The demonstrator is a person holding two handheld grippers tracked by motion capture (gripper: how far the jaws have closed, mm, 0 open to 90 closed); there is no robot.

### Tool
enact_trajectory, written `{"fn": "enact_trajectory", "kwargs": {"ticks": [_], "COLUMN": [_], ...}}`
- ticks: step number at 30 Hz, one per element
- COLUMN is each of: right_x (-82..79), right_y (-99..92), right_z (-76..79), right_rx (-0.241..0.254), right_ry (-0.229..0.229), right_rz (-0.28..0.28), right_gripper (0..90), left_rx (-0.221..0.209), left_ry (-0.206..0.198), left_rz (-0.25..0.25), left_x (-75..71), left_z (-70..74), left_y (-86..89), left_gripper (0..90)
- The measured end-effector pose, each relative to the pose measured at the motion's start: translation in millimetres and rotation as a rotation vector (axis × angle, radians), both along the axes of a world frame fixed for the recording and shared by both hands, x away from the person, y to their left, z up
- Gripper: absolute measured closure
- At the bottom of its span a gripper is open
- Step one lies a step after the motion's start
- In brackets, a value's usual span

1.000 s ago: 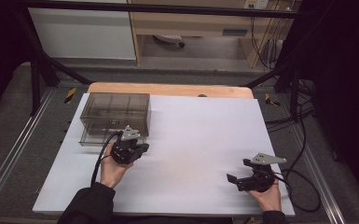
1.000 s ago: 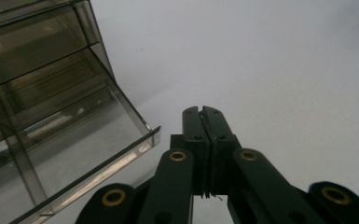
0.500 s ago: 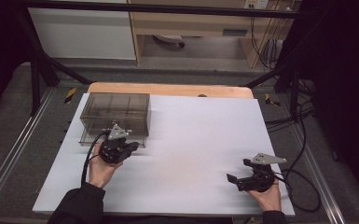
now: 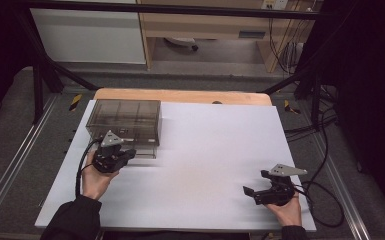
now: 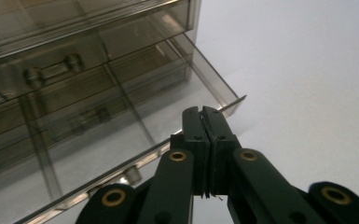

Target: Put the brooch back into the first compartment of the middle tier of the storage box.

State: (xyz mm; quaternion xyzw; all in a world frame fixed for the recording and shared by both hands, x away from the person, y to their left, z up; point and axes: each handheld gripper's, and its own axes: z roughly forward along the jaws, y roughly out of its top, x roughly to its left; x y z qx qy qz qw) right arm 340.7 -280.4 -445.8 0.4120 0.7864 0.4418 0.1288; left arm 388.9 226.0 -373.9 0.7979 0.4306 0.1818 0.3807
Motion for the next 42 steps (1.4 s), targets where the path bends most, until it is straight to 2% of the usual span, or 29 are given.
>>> {"fn": "enact_trajectory", "kwargs": {"ticks": [17, 42], "right_x": [-0.1, 0.0], "right_y": [0.4, 0.4], "right_z": [-0.1, -0.2], "right_rx": [-0.002, -0.003], "right_ry": [0.006, 0.007], "right_rz": [-0.001, -0.003], "right_gripper": [0.6, 0.6], "left_rx": [0.011, 0.017], "left_ry": [0.01, 0.032], "left_rz": [0.108, 0.195], "left_x": [9.9, 30.9], "left_z": [1.0, -8.5], "left_y": [43.3, 70.1], "left_gripper": [88.9, 88.9]}}
